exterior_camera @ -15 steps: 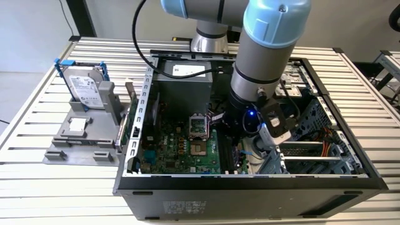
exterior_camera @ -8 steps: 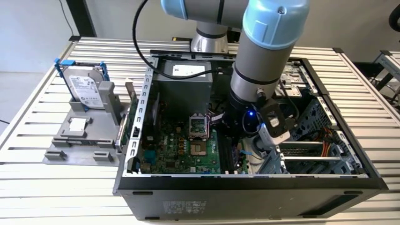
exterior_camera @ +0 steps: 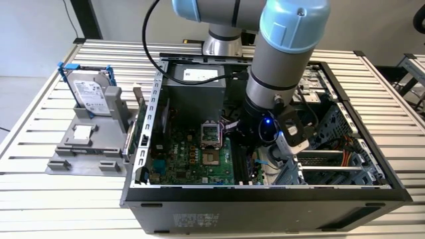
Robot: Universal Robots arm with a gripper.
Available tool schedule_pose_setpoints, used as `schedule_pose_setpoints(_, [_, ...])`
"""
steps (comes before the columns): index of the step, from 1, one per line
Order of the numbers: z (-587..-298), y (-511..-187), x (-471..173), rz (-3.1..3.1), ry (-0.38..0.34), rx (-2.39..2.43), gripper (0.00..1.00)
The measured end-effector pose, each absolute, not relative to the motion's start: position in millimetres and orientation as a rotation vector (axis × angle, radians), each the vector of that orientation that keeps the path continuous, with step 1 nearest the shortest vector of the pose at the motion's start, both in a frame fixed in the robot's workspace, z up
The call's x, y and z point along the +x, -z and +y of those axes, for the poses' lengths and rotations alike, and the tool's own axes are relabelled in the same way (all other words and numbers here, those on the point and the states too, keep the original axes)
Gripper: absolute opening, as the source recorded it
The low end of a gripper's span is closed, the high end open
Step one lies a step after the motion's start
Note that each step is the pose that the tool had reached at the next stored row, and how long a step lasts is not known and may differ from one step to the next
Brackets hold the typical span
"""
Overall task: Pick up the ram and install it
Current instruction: 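Insert the ram into the slot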
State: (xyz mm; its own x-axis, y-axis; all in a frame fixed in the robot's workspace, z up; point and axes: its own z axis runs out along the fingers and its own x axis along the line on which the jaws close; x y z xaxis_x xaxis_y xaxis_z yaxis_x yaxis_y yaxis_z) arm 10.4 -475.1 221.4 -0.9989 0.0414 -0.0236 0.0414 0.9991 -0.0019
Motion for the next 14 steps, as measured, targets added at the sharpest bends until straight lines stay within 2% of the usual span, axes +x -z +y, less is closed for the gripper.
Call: schedule_pose_setpoints(14, [-474.5,-219.3,10.7,3.117,0.056,0.045,0.0])
